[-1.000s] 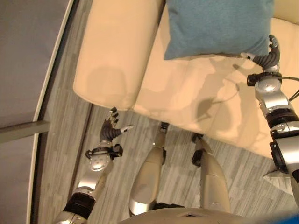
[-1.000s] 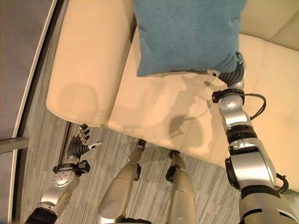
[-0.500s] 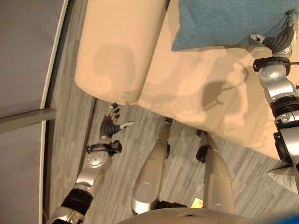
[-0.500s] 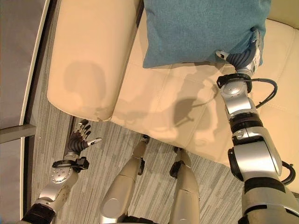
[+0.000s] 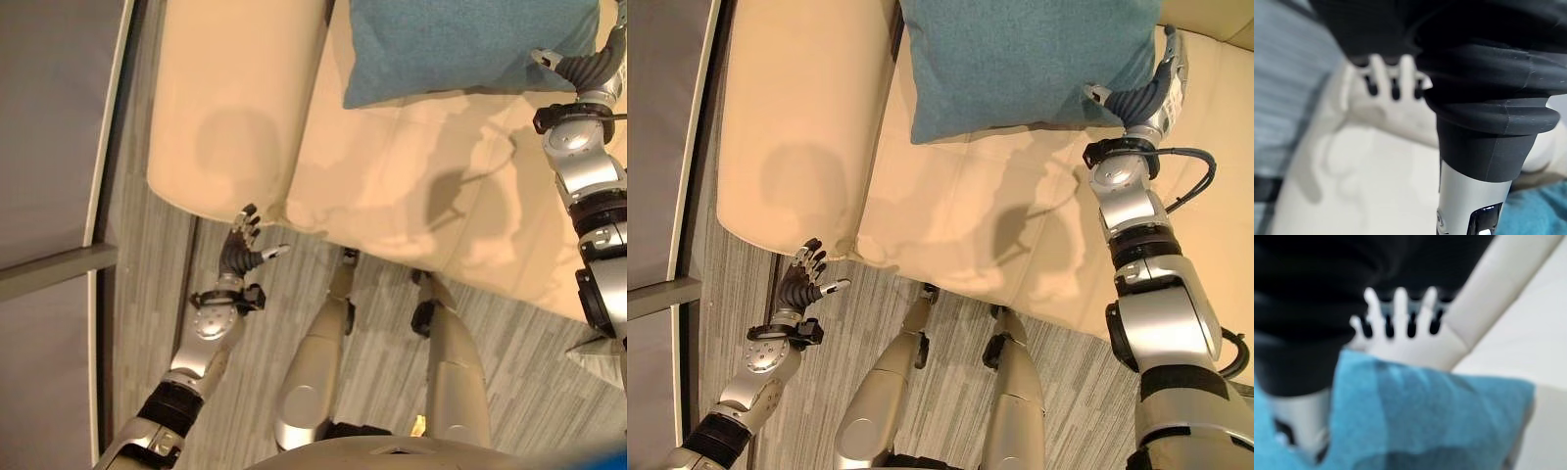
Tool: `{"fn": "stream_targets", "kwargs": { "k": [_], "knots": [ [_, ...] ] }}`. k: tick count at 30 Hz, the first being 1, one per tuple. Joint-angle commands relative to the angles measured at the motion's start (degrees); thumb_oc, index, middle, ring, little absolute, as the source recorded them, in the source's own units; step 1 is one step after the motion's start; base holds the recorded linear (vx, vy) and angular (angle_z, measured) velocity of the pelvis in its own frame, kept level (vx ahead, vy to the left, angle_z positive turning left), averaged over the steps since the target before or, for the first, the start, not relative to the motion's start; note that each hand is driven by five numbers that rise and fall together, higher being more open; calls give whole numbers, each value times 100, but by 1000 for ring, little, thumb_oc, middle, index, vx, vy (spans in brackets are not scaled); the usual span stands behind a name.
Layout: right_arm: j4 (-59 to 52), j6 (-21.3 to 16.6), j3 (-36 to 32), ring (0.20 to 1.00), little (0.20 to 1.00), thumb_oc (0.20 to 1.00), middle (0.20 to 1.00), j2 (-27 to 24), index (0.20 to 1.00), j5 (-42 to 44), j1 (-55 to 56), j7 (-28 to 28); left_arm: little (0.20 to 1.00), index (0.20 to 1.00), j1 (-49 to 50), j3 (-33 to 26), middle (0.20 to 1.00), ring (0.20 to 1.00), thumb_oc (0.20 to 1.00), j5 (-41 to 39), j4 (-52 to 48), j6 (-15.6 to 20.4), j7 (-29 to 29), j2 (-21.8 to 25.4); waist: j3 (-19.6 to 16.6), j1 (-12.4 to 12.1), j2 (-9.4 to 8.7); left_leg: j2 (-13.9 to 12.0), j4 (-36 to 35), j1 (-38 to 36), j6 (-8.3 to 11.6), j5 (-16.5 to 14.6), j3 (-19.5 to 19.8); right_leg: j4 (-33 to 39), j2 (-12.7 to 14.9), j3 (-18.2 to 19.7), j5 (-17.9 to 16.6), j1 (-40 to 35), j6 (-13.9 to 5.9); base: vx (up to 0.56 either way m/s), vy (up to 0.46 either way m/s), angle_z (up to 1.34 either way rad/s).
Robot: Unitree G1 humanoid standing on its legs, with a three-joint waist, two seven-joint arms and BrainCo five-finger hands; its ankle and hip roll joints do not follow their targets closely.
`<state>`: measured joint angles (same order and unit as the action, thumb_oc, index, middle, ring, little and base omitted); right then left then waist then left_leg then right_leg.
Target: Pick up all the scattered cushions and arrange them neatly on the sofa.
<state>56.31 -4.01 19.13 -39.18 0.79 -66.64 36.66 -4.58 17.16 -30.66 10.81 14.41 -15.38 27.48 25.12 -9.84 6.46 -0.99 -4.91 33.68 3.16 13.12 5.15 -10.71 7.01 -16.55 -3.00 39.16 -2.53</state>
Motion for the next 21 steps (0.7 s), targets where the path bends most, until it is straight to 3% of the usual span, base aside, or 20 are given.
{"fn": "stream_targets", "kwargs": {
  "k": [1, 6, 12, 13, 14, 15, 17, 21],
  "knots": [
    [218, -142, 665, 1000, 1000, 1000, 1000, -443, 1000, -30, -725, -25, 1000, 1000, 156, 56, 1000, 1000, 1000, -66, -296, 292, -19, 238, 76, -93, -264, 148, -9, -314, 249, -293, -61, 1041, 238, 73, -425, -555, -618, 0, 0, 0],
    [914, -180, 1277, 1000, 1000, 1000, 1000, -551, 1000, 111, -1341, -425, 1000, 1000, 176, 73, 1000, 1000, 1000, -162, -351, 313, 129, 346, 69, -250, -237, 150, -9, -118, 301, -204, 80, 1084, 199, 35, -485, -405, -620, -1, -43, 0],
    [1032, -228, 1513, 1000, 1000, 1000, 1000, -579, 1000, 185, -1579, -548, 1000, 1000, 321, -2, 1000, 1000, 1000, -277, -388, 344, 194, 337, 21, -342, -185, 157, -9, 93, 339, -146, 191, 1099, 181, 4, -512, -228, -627, 14, -37, 7],
    [1071, -281, 1521, 1000, 1000, 1000, 1000, -516, 1000, 310, -1612, -621, 1000, 1000, 396, -49, 1000, 1000, 1000, -330, -388, 361, 204, 306, -46, -396, -166, 134, -9, 100, 368, -269, 240, 1122, 134, 51, -351, -240, -663, 10, -14, 7],
    [1071, -284, 1515, 953, 953, 953, 953, -520, 953, 311, -1613, -619, 1000, 1000, 394, -49, 1000, 1000, 1000, -330, -393, 362, 205, 310, -8, -391, -153, 156, -9, 164, 345, -120, 219, 1099, 163, 3, -497, -169, -621, 13, -22, 6],
    [1091, -294, 1495, 633, 633, 633, 633, -501, 633, 378, -1620, -654, 1000, 1000, 403, -63, 1000, 1000, 1000, -329, -389, 372, 199, 301, -21, -405, -145, 156, -9, 187, 349, -114, 231, 1109, 158, 0, -494, -161, -618, -74, 8, 4],
    [1061, -345, 1420, 200, 200, 200, 200, -431, 200, 548, -1535, -729, 1000, 1000, 432, -95, 1000, 1000, 1000, -363, -405, 372, 216, 275, -62, -427, -142, 134, -9, 141, 381, -254, 273, 1136, 120, 37, -342, -213, -656, 86, -57, 5],
    [1051, -386, 1299, 200, 200, 200, 200, -361, 200, 708, -1424, -758, 1000, 1000, 437, -123, 1000, 1000, 1000, -370, -394, 386, 220, 282, -33, -425, -126, 162, -9, 208, 367, -114, 272, 1117, 130, -47, -472, -156, -608, -38, -3, 5]
  ]
}}
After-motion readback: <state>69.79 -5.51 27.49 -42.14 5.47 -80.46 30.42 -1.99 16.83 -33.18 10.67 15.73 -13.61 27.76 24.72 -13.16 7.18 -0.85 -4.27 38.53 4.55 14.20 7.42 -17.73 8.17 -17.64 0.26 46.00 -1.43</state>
